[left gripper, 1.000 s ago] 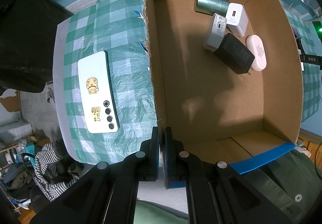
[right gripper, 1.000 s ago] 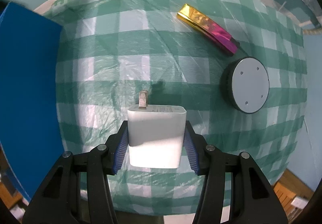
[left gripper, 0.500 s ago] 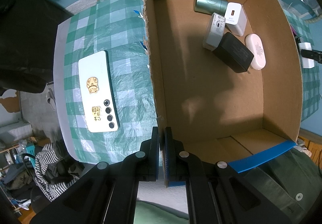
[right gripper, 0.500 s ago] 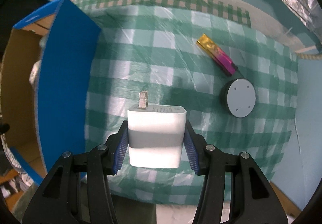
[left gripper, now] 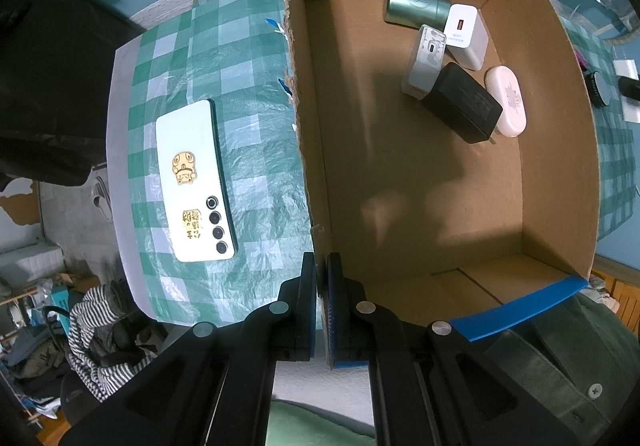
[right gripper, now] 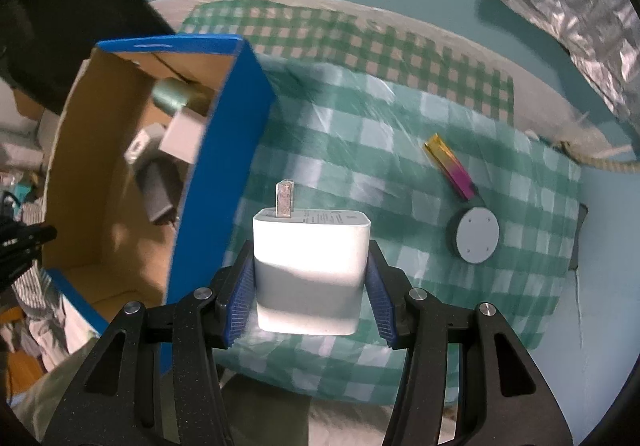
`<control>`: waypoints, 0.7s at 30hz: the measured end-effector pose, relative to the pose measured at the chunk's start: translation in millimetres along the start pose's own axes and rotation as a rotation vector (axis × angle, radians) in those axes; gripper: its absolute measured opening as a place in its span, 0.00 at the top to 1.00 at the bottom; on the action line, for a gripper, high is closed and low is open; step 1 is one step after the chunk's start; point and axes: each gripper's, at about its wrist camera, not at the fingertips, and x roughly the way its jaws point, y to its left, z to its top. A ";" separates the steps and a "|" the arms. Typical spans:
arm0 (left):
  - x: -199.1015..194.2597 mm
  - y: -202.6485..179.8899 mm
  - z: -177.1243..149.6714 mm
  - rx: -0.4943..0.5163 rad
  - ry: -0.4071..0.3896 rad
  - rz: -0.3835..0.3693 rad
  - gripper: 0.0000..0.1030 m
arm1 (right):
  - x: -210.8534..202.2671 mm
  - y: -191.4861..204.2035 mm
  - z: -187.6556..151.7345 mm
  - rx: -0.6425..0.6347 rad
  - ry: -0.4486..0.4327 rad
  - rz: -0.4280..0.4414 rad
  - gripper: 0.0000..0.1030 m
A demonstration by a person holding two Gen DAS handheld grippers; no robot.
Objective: Organize rigid objects
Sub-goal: 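Carry the white charger with the right gripper into the box and release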
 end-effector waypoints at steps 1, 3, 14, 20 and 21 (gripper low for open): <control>-0.2 0.2 -0.6 0.000 0.000 0.000 0.96 | -2.3 2.8 1.0 -0.007 -0.004 0.003 0.50; -0.2 0.1 -0.2 0.001 -0.001 0.000 0.96 | -7.1 8.6 2.7 -0.020 -0.011 0.006 0.50; -1.1 -0.4 -0.9 0.003 -0.002 -0.001 0.96 | -25.9 52.5 20.4 -0.124 -0.053 0.024 0.50; -1.2 -0.4 -1.8 0.002 -0.002 -0.001 0.96 | -23.9 77.2 30.1 -0.182 -0.052 0.029 0.50; -1.2 -0.6 -1.3 0.002 -0.003 -0.001 0.96 | -22.9 81.6 31.4 -0.194 -0.051 0.031 0.50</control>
